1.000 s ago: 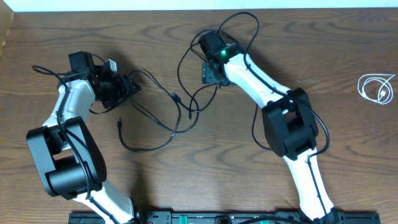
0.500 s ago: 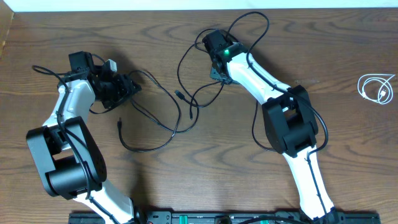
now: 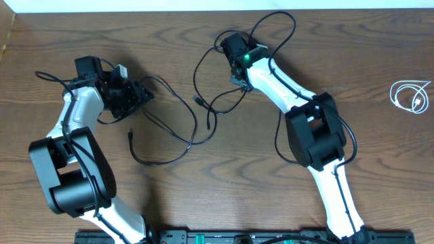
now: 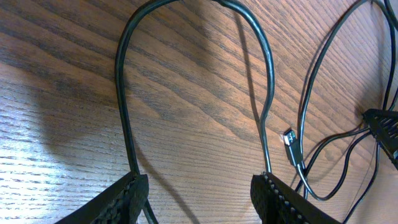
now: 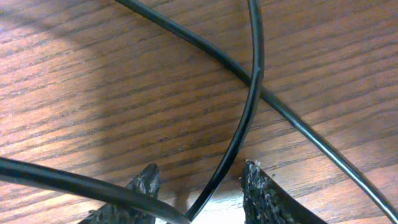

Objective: Untangle cables

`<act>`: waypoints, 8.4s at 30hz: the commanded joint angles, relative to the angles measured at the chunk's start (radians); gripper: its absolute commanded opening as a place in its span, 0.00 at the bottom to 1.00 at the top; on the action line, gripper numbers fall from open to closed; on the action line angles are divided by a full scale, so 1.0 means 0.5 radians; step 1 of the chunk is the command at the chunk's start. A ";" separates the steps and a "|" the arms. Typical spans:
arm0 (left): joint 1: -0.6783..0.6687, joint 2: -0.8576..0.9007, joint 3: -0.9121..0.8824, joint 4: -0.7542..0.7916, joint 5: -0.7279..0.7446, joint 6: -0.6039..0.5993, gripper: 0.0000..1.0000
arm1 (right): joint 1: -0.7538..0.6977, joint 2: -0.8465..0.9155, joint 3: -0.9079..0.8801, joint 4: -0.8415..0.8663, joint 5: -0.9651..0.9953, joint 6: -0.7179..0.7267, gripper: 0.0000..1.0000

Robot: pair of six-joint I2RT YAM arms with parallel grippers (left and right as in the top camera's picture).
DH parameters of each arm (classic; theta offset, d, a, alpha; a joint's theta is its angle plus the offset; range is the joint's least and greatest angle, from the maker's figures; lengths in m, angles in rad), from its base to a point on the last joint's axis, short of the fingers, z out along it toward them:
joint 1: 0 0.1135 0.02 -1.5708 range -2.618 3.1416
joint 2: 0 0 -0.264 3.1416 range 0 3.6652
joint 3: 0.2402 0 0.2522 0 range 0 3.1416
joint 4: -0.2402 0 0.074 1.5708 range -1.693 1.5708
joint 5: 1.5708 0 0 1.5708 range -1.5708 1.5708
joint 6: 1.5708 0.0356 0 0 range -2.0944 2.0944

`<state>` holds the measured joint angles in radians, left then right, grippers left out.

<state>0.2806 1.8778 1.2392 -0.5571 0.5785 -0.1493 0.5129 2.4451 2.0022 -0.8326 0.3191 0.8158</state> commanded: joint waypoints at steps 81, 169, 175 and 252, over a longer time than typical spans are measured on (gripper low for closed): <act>0.008 0.022 0.012 -0.003 0.027 0.013 0.59 | -1.143 -1.179 -0.016 -0.610 -0.751 -0.775 0.01; 0.008 0.022 0.012 -0.003 0.027 0.013 0.59 | -0.748 -0.768 -1.122 0.317 -0.696 -2.309 0.75; 0.008 0.022 0.012 -0.004 0.026 0.013 0.59 | -0.752 -0.768 -1.256 0.543 -0.696 -2.308 0.50; 0.008 0.022 0.012 -0.004 0.026 0.013 0.59 | -1.094 -0.665 -1.263 0.330 -0.476 -2.174 0.01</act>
<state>0.2806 1.8778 1.2392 -0.5571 0.5785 -0.1497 -0.0170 2.0708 1.3876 -0.6537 -0.1455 -0.3470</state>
